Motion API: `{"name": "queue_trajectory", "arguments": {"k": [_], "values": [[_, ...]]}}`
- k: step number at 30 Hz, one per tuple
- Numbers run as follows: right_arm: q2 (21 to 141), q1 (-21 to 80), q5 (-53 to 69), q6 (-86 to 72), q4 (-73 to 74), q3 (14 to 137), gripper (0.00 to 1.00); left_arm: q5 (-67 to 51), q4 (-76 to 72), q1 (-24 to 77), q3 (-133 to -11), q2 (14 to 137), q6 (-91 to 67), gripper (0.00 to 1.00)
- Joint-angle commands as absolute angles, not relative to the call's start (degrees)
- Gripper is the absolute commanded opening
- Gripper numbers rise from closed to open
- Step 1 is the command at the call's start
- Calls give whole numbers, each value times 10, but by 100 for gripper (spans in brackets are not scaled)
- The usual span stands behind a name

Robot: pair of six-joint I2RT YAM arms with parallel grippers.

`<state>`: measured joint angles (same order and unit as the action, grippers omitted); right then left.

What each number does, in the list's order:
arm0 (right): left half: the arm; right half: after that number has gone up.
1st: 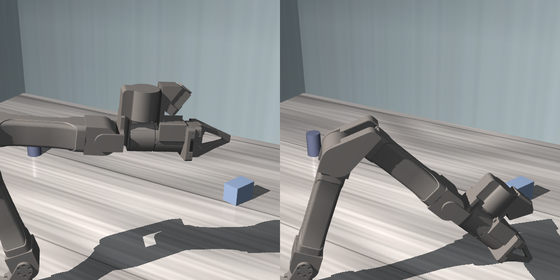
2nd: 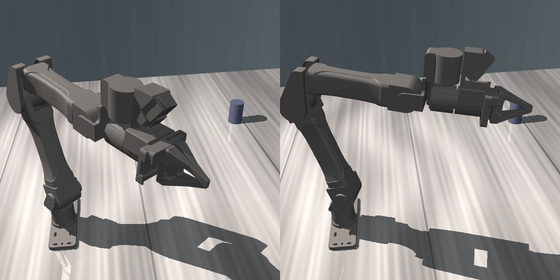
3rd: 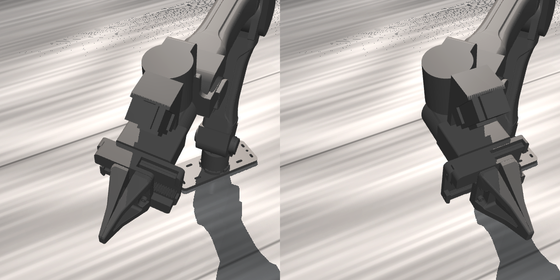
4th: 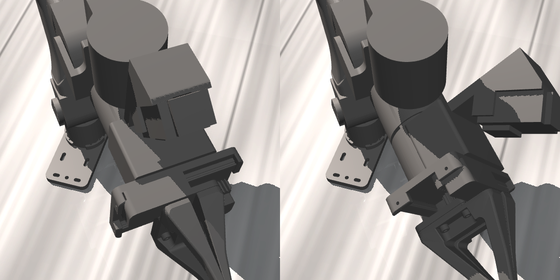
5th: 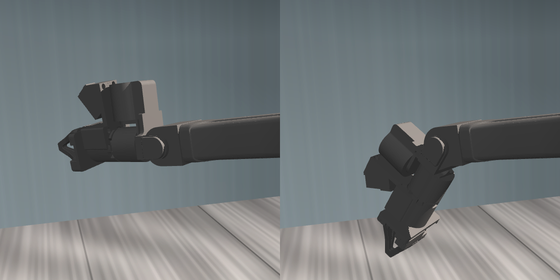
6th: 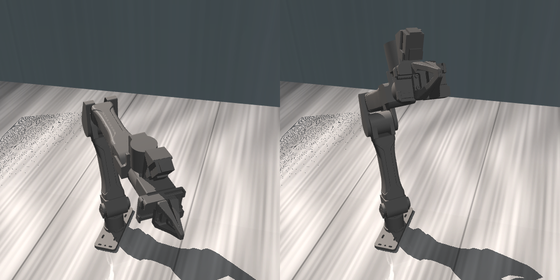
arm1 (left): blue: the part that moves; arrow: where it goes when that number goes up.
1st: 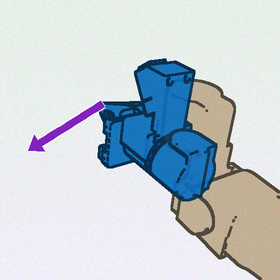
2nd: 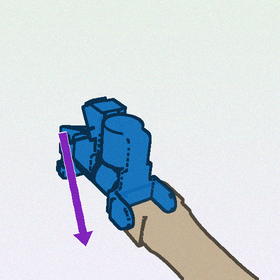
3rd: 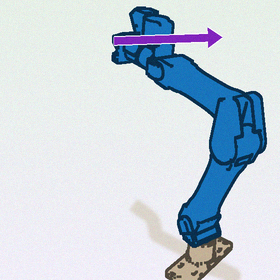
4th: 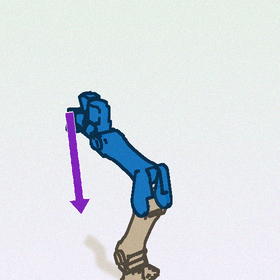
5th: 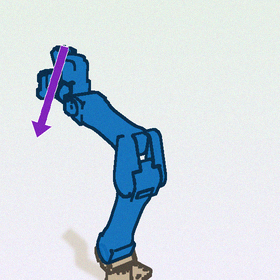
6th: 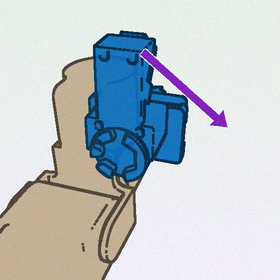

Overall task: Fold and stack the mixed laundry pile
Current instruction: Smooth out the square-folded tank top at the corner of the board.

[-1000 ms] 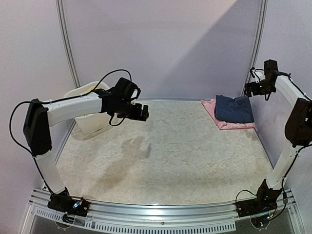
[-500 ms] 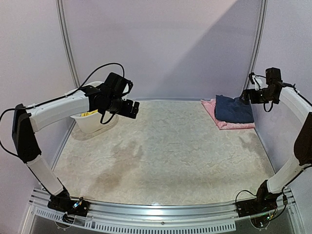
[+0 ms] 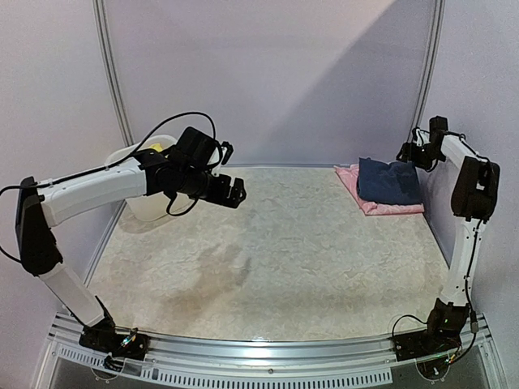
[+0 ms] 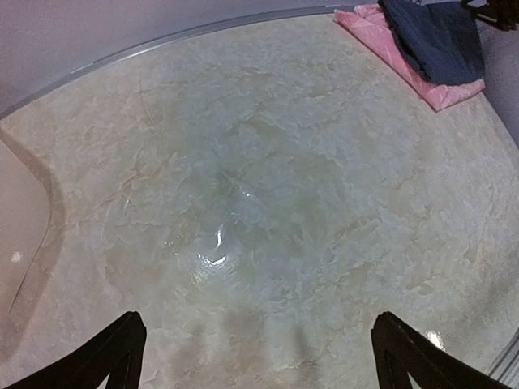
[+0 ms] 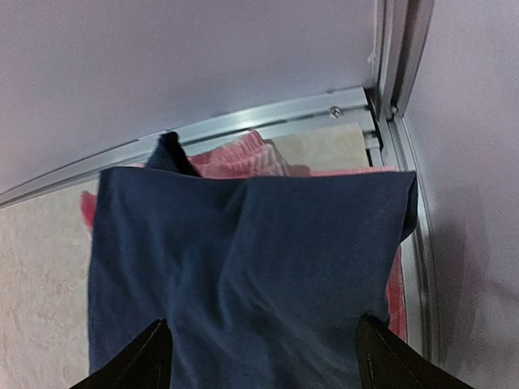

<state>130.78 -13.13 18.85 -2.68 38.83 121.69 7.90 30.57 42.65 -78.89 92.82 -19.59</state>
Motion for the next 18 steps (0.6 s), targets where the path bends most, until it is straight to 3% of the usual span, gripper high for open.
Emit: {"name": "queue_trajectory", "arguments": {"k": [1, 13, 18], "values": [[1365, -136, 191, -68, 417, 1274, 79, 71, 297, 443, -783, 918, -207, 100], [1438, -142, 157, -77, 367, 1325, 80, 66, 328, 468, -790, 941, -223, 100], [1498, -148, 146, -82, 374, 1410, 77, 69, 341, 472, -802, 947, -225, 100]]}}
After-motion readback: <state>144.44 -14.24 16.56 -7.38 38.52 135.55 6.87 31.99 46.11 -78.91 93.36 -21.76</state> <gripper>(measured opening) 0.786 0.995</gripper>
